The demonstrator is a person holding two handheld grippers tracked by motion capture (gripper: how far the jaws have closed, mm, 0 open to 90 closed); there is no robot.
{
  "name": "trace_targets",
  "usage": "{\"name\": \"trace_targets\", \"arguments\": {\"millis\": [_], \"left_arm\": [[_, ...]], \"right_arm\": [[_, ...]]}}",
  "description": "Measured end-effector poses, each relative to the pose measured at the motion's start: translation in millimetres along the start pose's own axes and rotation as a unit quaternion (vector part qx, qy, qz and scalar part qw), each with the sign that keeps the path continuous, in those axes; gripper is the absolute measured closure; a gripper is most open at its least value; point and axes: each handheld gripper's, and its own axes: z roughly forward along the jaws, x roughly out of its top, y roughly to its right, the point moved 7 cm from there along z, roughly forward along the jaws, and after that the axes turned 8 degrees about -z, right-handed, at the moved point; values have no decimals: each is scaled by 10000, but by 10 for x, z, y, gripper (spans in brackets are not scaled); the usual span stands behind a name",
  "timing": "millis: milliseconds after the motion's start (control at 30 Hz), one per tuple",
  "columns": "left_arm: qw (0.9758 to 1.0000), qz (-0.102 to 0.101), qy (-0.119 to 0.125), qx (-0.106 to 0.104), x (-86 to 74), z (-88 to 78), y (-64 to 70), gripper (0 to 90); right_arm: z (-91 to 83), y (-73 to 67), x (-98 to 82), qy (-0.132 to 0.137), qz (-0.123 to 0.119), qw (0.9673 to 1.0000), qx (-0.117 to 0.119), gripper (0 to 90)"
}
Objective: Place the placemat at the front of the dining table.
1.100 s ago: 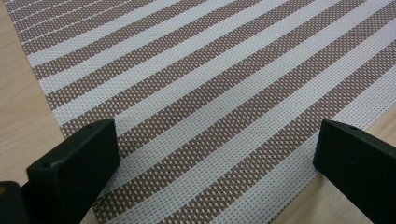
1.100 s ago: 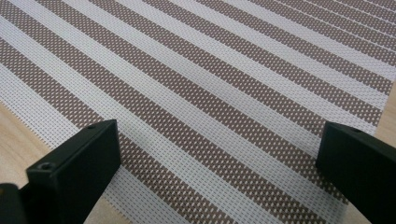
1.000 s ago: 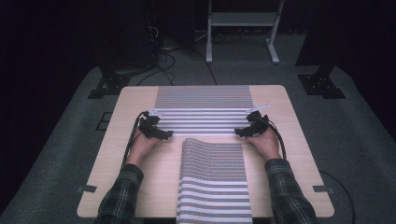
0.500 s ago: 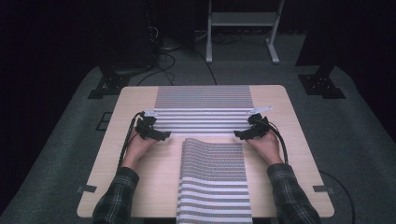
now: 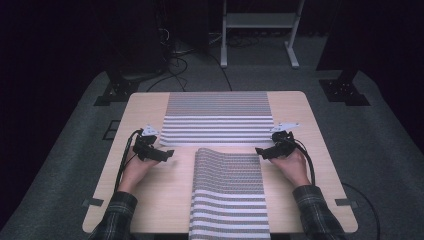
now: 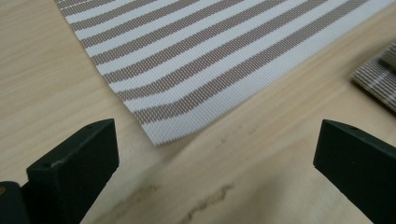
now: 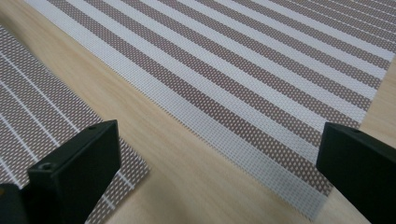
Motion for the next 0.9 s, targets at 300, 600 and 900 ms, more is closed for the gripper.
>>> {"name": "trace_targets", "arguments": {"millis": [300,600,900], "left_arm": [[9997,207,114,-10,-140,-296,143,0],[9994,227,208,-128,-318,-520,327,0],[9989,369,183,-235,-529,-678,509,0]], "right_arm": [[-269,-93,-75,173,-24,9998,-70,0],[-586,-227,-176,423,25,9991,33,0],[-842,-366,-345,524,-8,9986,71,0]]}}
